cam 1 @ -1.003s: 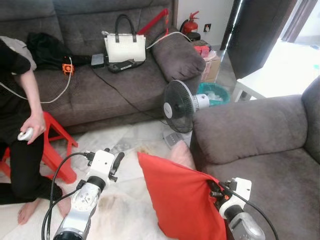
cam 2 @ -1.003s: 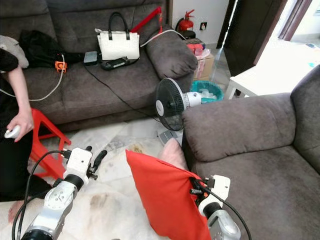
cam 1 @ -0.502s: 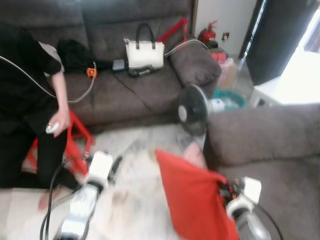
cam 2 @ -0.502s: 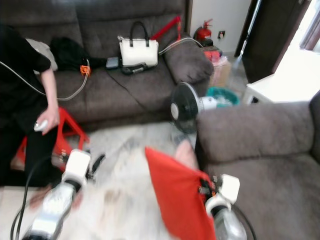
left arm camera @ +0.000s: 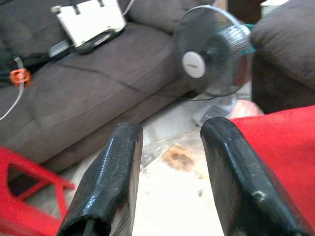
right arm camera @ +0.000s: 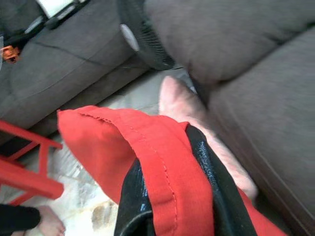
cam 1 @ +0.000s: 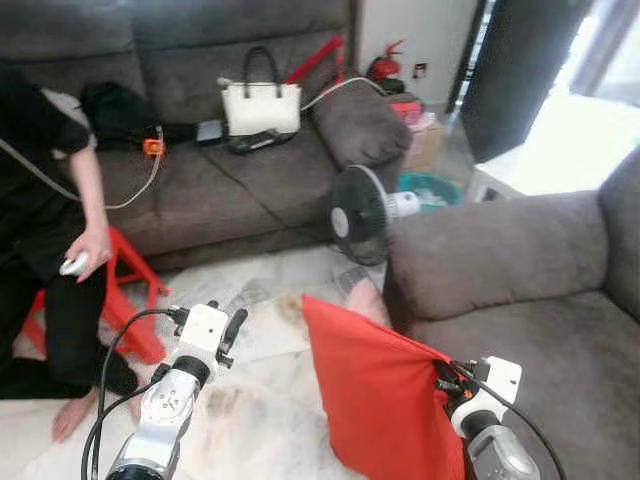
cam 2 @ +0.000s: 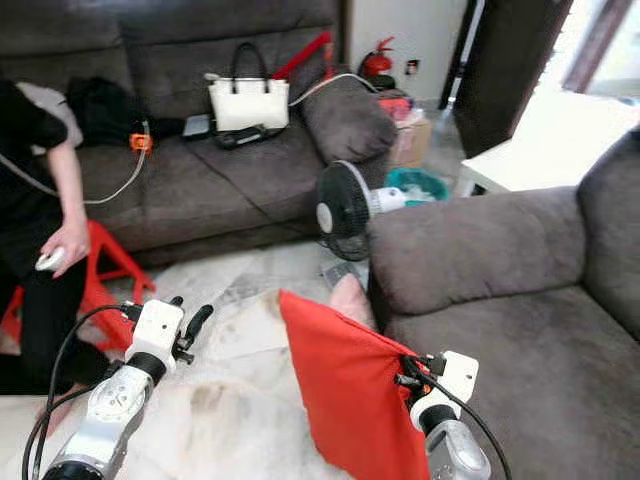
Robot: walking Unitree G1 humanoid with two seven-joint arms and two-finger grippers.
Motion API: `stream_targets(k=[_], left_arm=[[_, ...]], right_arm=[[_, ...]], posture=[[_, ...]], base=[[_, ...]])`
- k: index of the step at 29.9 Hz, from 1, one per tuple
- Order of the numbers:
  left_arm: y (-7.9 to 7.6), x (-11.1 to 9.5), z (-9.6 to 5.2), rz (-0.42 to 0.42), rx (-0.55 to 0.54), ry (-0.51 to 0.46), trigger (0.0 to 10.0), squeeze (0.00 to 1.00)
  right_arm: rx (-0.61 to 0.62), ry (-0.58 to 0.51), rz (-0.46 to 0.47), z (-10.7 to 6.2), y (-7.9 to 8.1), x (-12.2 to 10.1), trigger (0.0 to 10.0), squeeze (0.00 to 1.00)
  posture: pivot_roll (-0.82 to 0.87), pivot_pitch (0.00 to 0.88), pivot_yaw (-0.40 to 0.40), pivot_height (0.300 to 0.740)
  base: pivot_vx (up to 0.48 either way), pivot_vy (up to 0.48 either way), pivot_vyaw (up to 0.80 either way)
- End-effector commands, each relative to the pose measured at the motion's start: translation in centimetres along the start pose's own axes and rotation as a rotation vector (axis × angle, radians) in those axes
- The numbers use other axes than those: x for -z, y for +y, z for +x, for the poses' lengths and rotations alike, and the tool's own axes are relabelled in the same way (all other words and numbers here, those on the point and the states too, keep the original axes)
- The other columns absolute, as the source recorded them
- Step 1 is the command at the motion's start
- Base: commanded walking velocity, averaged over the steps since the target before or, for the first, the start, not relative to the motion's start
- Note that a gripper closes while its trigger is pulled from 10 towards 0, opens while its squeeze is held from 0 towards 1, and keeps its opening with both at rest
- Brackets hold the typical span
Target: Move the pillow to the sofa from floor
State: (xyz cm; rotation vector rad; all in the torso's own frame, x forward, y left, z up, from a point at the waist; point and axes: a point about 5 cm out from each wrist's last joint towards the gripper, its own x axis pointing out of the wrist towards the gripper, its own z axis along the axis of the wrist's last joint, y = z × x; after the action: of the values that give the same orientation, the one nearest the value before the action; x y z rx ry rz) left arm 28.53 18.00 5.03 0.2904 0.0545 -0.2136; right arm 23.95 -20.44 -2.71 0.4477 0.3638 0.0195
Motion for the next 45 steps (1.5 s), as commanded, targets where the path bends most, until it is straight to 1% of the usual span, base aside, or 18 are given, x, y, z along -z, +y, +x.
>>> stream_targets(k=[1,7,9,12,16,21,26,31,45], left_arm=[[-0.04,0.00,0.00,0.011,0.011,0.001,10.0,0.00],[-0.07,0.07,0.00,0.032,0.017,0.008,10.0,0.00],[-0.11,0.00,0.05,0.038,0.019,0.005,10.0,0.00],[-0.08,-0.04,0.09,0.037,0.015,0.003,10.0,0.00],[-0.09,-0.09,0.15,0.039,0.013,0.002,10.0,0.00],[-0.08,-0.10,0.18,0.042,0.011,0.003,10.0,0.00],[-0.14,-0.13,0.21,0.041,0.011,0.002,10.0,0.00],[-0.16,-0.18,0.24,0.045,0.011,0.001,10.0,0.00],[-0.25,-0.16,0.25,0.040,0.013,0.001,10.0,0.00]], right_arm=[[-0.015,-0.090,-0.029,0.76,0.21,-2.11,10.0,0.00],[-0.017,-0.087,-0.032,0.83,0.34,-2.06,10.0,0.00],[-0.016,-0.087,-0.036,0.87,0.38,-2.08,10.0,0.00],[-0.014,-0.085,-0.036,0.88,0.39,-2.05,10.0,0.00],[-0.009,-0.080,-0.035,0.80,0.32,-1.88,10.0,0.00],[-0.001,-0.081,-0.035,0.77,0.23,-1.89,10.0,0.00],[0.005,-0.080,-0.036,0.75,0.11,-1.94,10.0,0.00],[0.009,-0.079,-0.039,0.76,0.03,-2.00,10.0,0.00],[0.017,-0.070,-0.046,0.77,-0.01,-1.90,10.0,0.00]], posture=[[0.11,0.000,-0.025,0.740],[0.11,0.000,-0.024,0.740],[0.11,0.000,-0.025,0.740],[0.11,0.000,-0.027,0.740],[0.11,0.000,-0.027,0.740],[0.11,0.000,-0.028,0.740],[0.12,0.000,-0.031,0.740],[0.12,0.000,-0.034,0.740],[0.12,0.000,-0.037,0.740]], base=[[0.000,0.000,-0.79],[0.000,0.000,-0.79],[0.000,-0.321,-0.78],[0.000,-0.371,-0.78],[0.000,0.000,-0.78],[0.000,-0.319,-0.78],[0.000,0.000,-0.78],[0.000,-0.403,-0.78],[0.000,0.000,-0.78]])
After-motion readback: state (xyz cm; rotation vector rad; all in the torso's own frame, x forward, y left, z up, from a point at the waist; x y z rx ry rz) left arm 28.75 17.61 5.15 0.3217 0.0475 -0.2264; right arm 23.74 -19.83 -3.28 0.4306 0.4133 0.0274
